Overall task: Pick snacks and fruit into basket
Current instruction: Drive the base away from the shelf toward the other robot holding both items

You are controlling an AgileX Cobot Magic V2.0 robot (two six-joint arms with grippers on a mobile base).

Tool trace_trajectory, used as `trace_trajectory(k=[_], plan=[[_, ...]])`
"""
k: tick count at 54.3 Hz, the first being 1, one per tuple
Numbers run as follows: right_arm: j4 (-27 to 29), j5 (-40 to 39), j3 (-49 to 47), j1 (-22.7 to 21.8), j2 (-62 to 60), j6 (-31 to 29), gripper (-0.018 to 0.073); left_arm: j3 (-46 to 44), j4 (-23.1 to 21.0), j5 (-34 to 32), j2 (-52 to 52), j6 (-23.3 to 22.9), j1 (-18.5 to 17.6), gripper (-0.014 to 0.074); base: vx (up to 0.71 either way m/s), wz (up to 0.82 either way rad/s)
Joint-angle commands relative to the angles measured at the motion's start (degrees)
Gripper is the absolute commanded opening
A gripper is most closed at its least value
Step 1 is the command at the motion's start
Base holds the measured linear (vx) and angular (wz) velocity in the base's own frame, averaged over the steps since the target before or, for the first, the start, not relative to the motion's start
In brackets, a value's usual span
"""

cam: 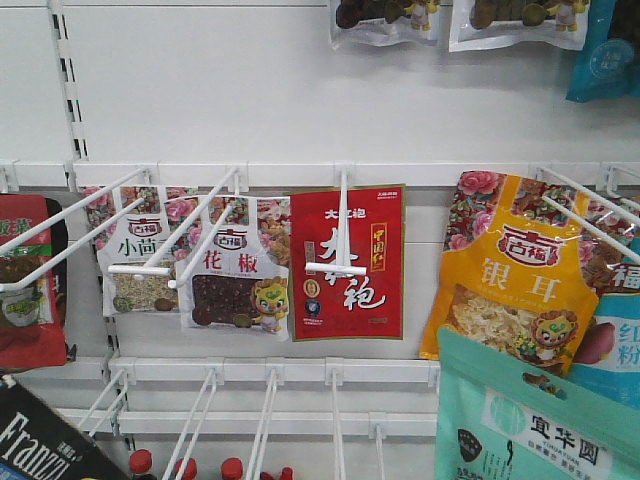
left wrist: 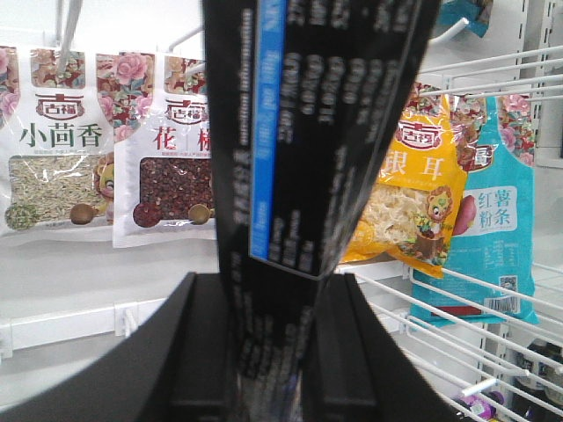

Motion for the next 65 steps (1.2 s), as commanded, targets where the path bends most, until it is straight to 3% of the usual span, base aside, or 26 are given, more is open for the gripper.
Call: trace_trajectory(k=[1,39,65], plan=[[0.7,1.7,-1.9,-0.1,0.2,-0.3,-0.0008,-1.6,-2.3,-4.6,-0.1,-0.3,-0.3,0.0,0.0,0.0],[0.7,2.1,-1.9,-0.1,0.2,-0.3,-0.0008,-1.6,-2.3,-4.6,-0.1,-0.3,-0.3,0.0,-0.01,-0.03],[0.7,2.1,-1.9,-0.1,0.2,-0.3,-0.0008,-1.6,-2.3,-4.6,-0.1,-0.3,-0.3,0.0,-0.11,-0.45]])
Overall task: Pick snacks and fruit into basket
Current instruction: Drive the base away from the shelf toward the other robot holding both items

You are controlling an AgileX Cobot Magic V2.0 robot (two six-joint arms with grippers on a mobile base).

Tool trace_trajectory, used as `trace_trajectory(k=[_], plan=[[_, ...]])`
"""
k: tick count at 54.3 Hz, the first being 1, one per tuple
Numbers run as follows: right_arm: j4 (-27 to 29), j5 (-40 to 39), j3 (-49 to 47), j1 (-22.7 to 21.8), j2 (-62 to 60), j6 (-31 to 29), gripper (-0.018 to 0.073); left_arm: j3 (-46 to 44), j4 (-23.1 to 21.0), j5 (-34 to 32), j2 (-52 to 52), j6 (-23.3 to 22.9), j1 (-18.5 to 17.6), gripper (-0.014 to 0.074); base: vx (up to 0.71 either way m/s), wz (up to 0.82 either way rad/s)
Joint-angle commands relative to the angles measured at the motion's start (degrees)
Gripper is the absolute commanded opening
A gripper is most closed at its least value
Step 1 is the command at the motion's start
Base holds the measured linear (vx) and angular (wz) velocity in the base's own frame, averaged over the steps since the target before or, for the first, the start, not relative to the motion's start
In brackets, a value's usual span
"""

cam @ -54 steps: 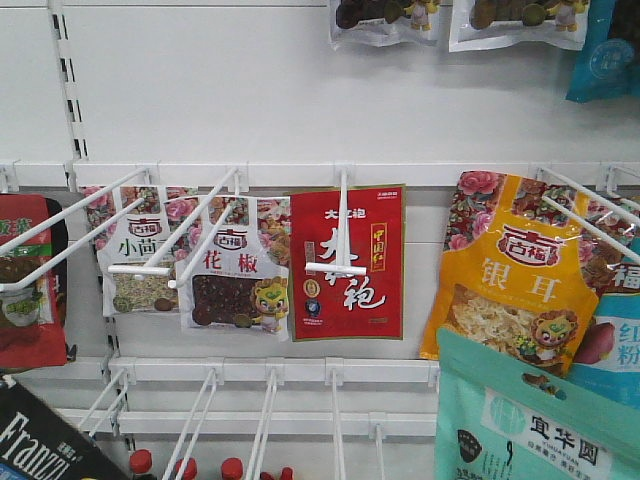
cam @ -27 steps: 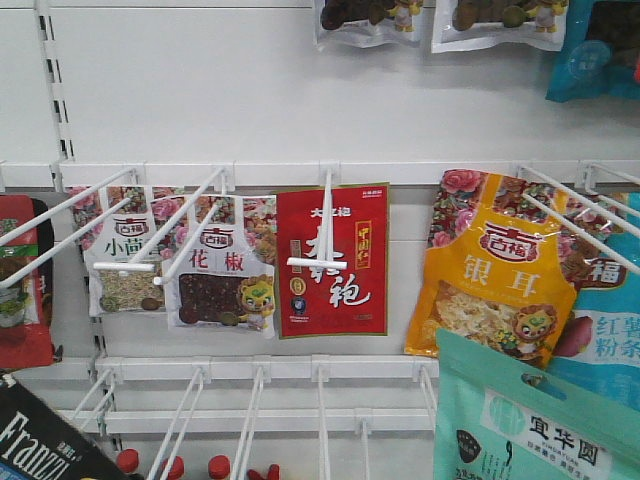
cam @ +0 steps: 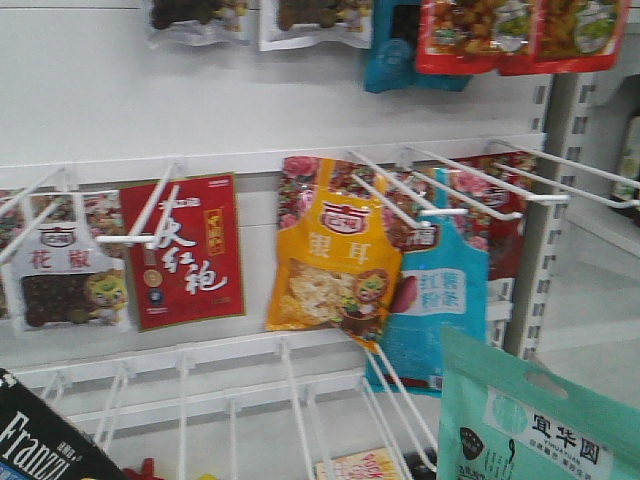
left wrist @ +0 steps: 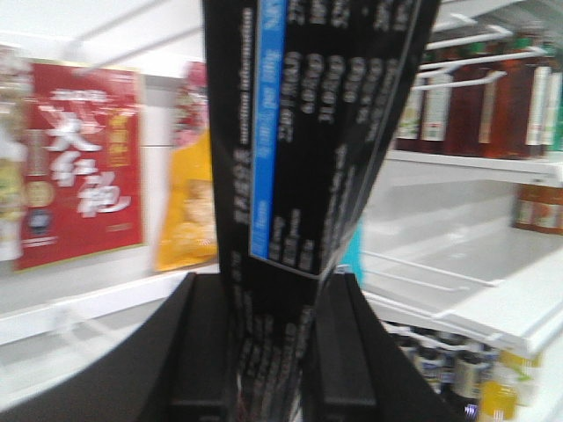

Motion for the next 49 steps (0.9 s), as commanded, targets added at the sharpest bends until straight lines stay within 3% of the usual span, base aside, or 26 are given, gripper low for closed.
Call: trace_trajectory(k=[1,49], plan=[[0.7,2.1,-1.9,-0.1,0.2,-0.3,-0.0008,-1.6,-2.3,-4.6,-0.1,-0.3,-0.3,0.0,-0.17,-0.69],[0.7,2.0,-1.9,-0.1,0.2,-0.3,-0.0008,-1.6,-2.3,-4.6,-0.1,-0.3,-0.3,0.0,-0.14,-0.68]])
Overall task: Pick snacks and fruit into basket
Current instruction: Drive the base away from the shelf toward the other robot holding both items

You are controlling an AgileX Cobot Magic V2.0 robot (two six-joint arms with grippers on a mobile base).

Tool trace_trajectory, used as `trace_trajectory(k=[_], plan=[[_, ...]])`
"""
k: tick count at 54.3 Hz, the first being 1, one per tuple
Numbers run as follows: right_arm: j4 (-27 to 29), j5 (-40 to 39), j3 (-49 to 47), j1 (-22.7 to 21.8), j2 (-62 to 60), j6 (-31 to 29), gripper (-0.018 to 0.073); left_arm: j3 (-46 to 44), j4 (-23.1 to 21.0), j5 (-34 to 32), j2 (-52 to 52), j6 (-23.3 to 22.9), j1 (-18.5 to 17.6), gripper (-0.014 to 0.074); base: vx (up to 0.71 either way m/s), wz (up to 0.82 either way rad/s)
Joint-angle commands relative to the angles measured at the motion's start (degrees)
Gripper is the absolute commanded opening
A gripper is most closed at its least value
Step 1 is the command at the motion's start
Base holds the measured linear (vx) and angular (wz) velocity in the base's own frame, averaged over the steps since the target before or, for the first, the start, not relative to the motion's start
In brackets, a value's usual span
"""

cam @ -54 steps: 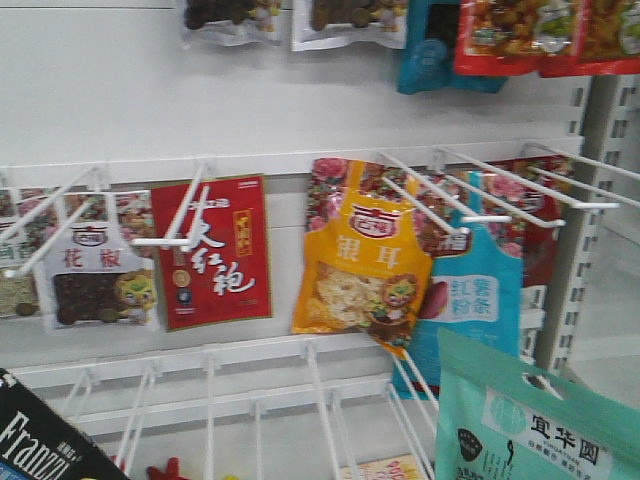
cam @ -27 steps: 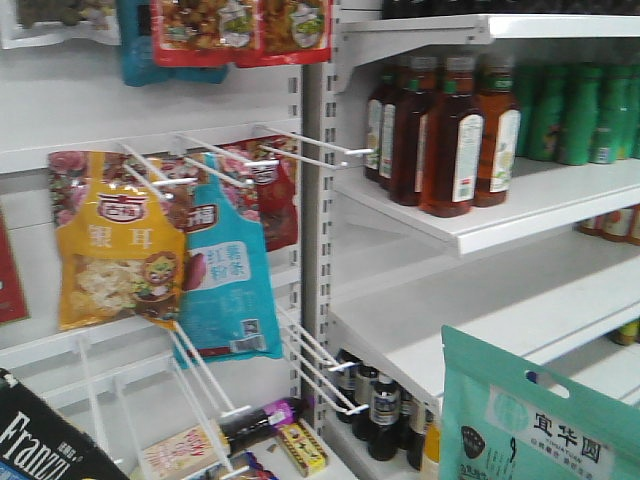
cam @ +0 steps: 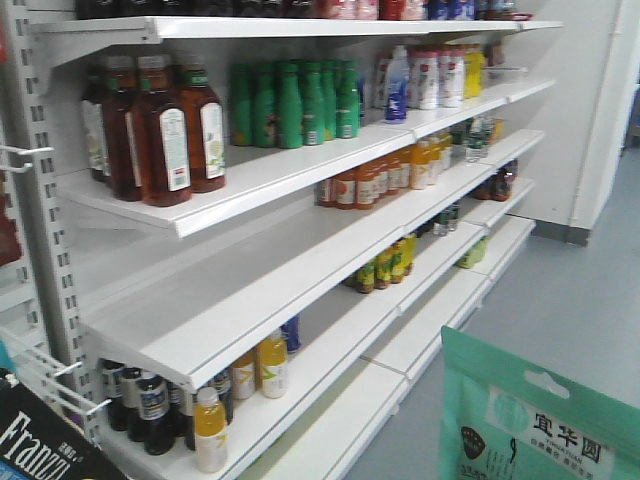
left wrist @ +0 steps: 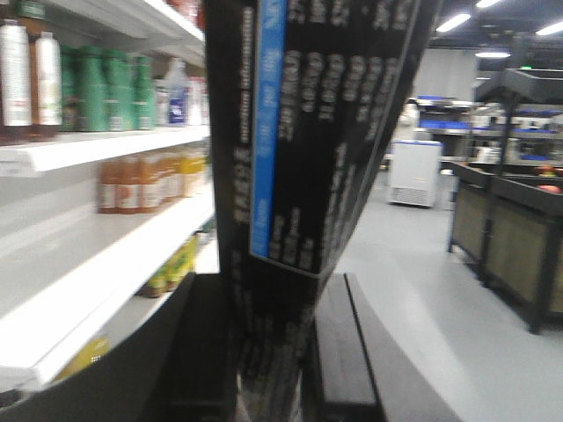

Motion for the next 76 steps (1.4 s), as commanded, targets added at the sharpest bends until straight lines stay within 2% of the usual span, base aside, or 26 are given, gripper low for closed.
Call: trace_trajectory(k=[1,37,76], plan=[[0.7,1.7,-1.9,-0.1,0.2,-0.3,-0.0008,-1.6,-2.3,-4.6,-0.1,-0.3,-0.3,0.0,-0.07,-0.66],[0.7,1.0,-1.9,-0.1,0.2,-0.3,-0.0008,-1.6,-2.3,-4.6,-0.1,-0.3,-0.3,0.0,-0.01,-0.58],[0.7,1.1,-1.9,-0.1,0.2,-0.3,-0.0008,-1.6,-2.3,-4.6,-0.1,-0.3,-0.3,0.0,0.16,-0.5]])
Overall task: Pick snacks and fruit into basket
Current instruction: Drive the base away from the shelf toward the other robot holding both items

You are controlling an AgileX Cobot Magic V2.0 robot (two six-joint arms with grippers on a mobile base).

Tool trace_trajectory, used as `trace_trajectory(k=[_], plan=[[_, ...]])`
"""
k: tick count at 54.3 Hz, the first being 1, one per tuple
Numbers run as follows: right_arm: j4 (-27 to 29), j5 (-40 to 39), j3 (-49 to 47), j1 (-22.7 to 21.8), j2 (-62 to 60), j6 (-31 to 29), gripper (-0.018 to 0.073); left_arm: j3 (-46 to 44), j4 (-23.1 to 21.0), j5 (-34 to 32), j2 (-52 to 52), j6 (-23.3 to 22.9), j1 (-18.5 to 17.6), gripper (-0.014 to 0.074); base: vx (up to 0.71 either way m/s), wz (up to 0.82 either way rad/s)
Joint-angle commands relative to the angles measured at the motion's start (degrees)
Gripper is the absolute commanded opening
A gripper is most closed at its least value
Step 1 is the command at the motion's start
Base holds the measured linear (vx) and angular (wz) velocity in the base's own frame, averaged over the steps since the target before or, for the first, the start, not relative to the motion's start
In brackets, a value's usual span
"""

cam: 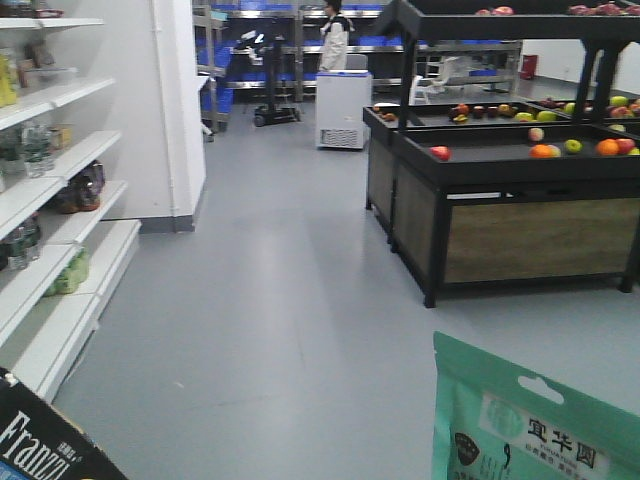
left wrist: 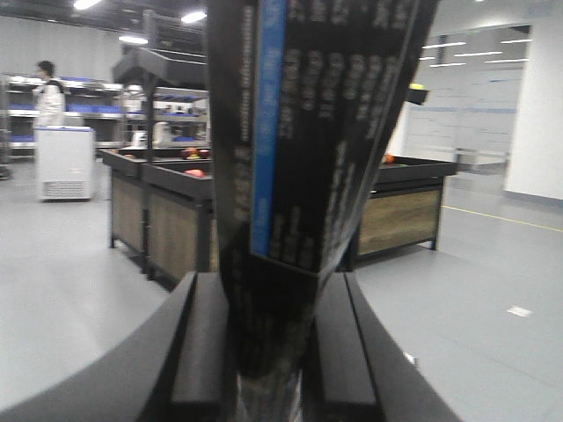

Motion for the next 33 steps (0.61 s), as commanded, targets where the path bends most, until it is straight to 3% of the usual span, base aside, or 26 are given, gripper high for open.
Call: trace_trajectory(k=[1,33], plan=[[0.7,2.0,-1.9,-0.1,0.2,-0.3,-0.0008,-1.6,-2.3,-4.6,0.2,-0.3,-0.3,0.0,0.22,-0.58],[0.7,2.0,-1.9,-0.1,0.2,-0.3,-0.0008,-1.6,-2.3,-4.6,0.2,-0.3,-0.3,0.0,0.26,-0.65]])
